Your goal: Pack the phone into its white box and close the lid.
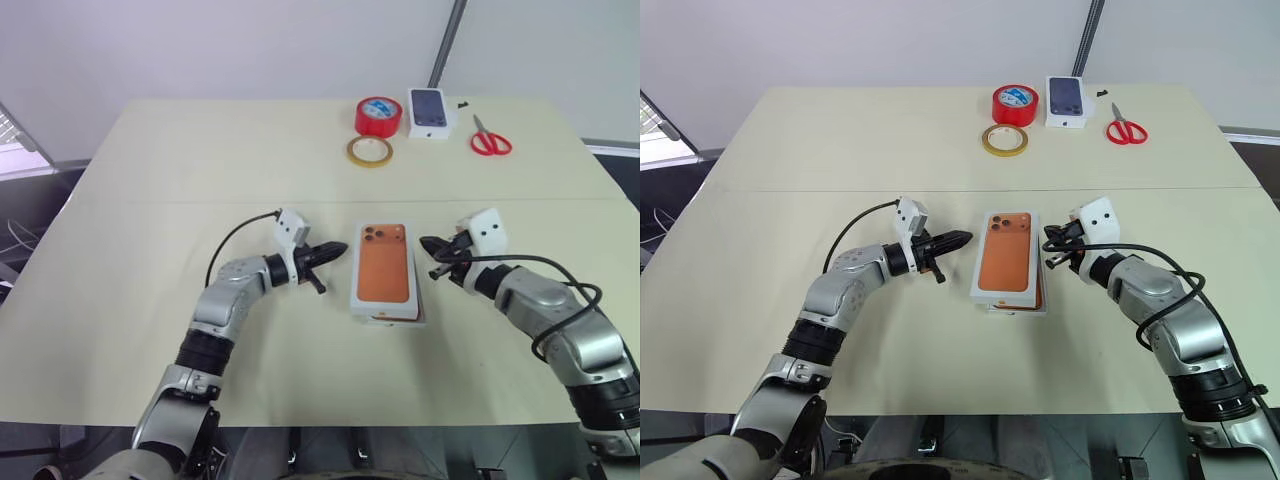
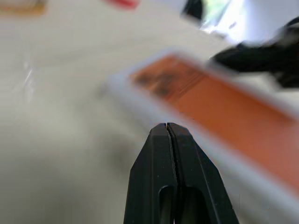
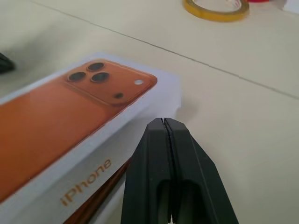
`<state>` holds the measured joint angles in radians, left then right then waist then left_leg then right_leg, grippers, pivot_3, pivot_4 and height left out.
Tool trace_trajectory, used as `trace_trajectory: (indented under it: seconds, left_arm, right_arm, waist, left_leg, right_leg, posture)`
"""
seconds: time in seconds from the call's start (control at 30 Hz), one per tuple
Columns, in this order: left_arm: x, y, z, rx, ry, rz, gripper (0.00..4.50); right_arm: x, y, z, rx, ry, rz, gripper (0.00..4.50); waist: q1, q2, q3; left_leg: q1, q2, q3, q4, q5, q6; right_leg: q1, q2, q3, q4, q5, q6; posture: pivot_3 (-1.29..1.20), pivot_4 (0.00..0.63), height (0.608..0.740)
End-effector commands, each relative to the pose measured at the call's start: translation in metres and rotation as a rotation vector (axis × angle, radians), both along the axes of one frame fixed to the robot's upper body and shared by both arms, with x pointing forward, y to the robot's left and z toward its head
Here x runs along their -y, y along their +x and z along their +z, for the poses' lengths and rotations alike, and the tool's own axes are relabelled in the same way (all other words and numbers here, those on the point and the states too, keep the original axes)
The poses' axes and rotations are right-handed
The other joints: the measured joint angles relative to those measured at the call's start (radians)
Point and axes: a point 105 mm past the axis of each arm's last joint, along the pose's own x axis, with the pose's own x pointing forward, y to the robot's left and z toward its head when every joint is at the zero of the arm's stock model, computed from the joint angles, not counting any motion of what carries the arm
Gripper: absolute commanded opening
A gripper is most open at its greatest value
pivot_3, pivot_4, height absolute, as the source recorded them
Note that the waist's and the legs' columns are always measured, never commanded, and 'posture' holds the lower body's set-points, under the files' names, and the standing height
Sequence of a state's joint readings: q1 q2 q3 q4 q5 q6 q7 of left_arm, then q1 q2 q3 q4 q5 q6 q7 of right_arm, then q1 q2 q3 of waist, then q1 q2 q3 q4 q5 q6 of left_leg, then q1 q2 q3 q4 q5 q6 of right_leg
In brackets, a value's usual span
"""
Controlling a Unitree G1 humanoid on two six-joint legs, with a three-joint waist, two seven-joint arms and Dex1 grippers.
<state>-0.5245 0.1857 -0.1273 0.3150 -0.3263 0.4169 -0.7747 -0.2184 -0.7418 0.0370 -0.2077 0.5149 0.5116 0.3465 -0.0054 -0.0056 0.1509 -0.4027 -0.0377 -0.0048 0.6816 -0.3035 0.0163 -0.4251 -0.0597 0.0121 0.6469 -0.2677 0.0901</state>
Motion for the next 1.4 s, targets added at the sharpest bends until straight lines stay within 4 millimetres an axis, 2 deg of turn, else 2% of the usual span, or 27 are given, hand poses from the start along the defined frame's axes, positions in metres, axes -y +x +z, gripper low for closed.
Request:
trace_trajectory:
  seconds: [0.03,0.3,0.5,0.77,1.1,1.23,1.4]
  left_arm:
    - [0.011,0.0,0.007,-0.002,-0.002,-0.037,0.0]
    - [0.038,-0.006,0.007,-0.011,-0.013,-0.119,0.0]
    - [0.049,-0.015,0.015,0.002,-0.047,-0.175,0.0]
    - [0.051,-0.02,0.023,0.029,-0.042,-0.207,0.0]
    - [0.046,-0.027,0.019,0.043,-0.023,-0.217,0.0]
    - [0.052,-0.03,0.014,0.022,-0.027,-0.23,0.0]
    - [0.059,-0.035,0.019,0.044,-0.031,-0.256,0.0]
  right_arm:
    - [-0.004,0.004,0.011,0.056,0.005,0.011,0.02]
    - [-0.004,0.001,0.004,0.044,-0.044,0.027,0.02]
    - [-0.003,-0.002,0.004,0.038,-0.041,0.032,0.02]
    - [0.002,-0.01,0.005,0.036,-0.064,0.031,0.02]
    - [0.001,-0.021,0.0,0.002,-0.081,0.055,0.02]
    - [-0.001,-0.021,-0.002,-0.009,-0.076,0.065,0.02]
    - [-0.005,-0.025,-0.004,-0.021,-0.076,0.089,0.02]
  waist:
    - [0.002,0.0,0.0]
    - [0.016,0.0,0.0]
    - [0.017,0.0,0.0]
    - [0.017,0.0,0.0]
    - [0.017,0.0,0.0]
    - [0.017,0.0,0.0]
    - [0.019,0.0,0.0]
  left_leg:
    - [0.0,0.0,0.0,0.0,0.0,0.0]
    - [0.0,-0.001,0.0,0.001,0.0,-0.001]
    - [-0.001,-0.001,0.0,0.001,0.0,-0.001]
    - [-0.001,-0.001,0.0,0.001,0.0,-0.001]
    - [-0.001,-0.001,0.0,0.001,0.0,-0.001]
    - [-0.001,-0.001,0.0,0.001,0.0,-0.001]
    - [-0.001,-0.001,0.0,0.001,0.0,-0.001]
  right_leg:
    - [0.0,0.0,0.0,0.0,0.0,0.0]
    - [-0.001,-0.001,0.0,0.0,0.0,0.0]
    - [-0.001,-0.001,0.0,0.0,0.0,0.0]
    - [-0.001,-0.002,0.0,0.0,0.0,0.0]
    - [-0.001,-0.002,0.0,0.0,0.0,0.0]
    - [-0.001,-0.002,0.0,0.001,0.0,0.0]
    - [-0.001,-0.002,0.0,0.0,0.0,0.0]
  posture:
    - [0.0,0.15,0.74]
    - [0.0,0.15,0.74]
    - [0.0,0.15,0.74]
    - [0.0,0.15,0.74]
    - [0.0,0.15,0.74]
    - [0.0,0.15,0.74]
    - [0.0,0.15,0.74]
